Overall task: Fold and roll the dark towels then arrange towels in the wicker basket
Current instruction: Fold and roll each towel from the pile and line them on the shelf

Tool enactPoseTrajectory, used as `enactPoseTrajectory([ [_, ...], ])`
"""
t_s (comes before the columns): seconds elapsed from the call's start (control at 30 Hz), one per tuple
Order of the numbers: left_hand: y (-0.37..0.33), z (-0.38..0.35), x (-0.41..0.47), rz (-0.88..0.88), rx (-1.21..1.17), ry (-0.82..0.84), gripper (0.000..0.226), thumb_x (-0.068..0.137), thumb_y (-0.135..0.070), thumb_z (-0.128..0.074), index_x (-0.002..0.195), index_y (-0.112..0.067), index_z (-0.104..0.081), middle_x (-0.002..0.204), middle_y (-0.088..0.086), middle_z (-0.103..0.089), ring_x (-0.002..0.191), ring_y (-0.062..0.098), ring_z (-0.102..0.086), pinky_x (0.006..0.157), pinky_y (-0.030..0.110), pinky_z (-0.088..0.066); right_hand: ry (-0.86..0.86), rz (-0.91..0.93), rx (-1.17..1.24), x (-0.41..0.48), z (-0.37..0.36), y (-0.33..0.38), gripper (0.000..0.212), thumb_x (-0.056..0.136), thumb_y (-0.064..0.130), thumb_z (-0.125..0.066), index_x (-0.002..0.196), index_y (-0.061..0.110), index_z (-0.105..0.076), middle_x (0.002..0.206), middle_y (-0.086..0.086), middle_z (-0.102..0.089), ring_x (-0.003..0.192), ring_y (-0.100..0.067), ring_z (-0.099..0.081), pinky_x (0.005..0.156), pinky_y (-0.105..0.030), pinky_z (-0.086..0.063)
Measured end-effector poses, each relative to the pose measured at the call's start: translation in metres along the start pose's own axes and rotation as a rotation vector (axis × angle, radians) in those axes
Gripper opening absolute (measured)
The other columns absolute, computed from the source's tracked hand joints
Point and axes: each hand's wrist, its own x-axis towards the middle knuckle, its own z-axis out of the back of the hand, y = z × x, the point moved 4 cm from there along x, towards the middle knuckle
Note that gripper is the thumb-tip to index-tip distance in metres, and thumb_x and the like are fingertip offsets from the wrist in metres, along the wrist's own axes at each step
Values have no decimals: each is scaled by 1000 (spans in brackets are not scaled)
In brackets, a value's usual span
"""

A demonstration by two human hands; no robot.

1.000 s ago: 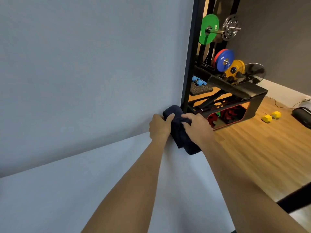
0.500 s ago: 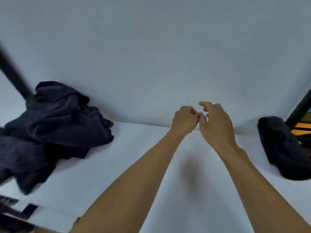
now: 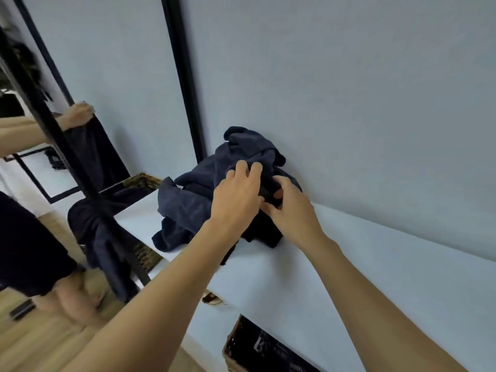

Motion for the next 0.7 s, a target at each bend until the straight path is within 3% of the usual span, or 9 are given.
enactPoseTrajectory([
  [0.07,14,7,6,25,-72,-74,48,91,-27,-64,131,-15,-41,119,8,-45,87,26,-59,58,35,-45,-50,-18,22,9,-10,10,66,93,36,-61,149,27,-27,124,1,-57,110,-17,-57,88,-30,-47],
  [0.17,25,10,17,2,-58,-67,26,97,-29,-53,120,-16,-53,114,6,-49,84,25,-58,60,35,-43,-95,-4,0,20,-16,21,63,98,31,-54,151,31,-21,118,1,-61,105,-18,-60,83,-31,-47],
  [0.3,28,14,31,-64,-273,-103,18,96,-25,-54,108,-18,-64,109,3,-53,99,21,-51,75,37,-48,-142,80,-41,31,-7,38,30,99,24,-51,129,24,-53,105,3,-67,96,-18,-63,80,-32,-51],
  [0.4,24,35,45,-98,-469,-154,11,94,-22,-56,98,-18,-65,97,-1,-62,95,20,-54,84,39,-48,-254,122,18,37,21,54,17,96,30,-56,109,21,-64,90,8,-69,82,-12,-65,78,-35,-53],
  [0.53,11,87,66,-43,-778,-231,7,95,-20,-57,91,-18,-63,75,-8,-65,73,8,-62,67,22,-50,-372,213,72,48,82,87,15,92,31,-60,89,19,-69,72,7,-67,70,-15,-66,72,-44,-55],
  [0.7,-27,157,104,-145,-928,-355,6,92,-20,-62,89,-16,-65,68,-9,-62,59,-5,-56,55,8,-41,-508,301,-13,54,173,130,23,90,32,-63,85,12,-73,78,-1,-68,73,-16,-61,71,-35,-49],
])
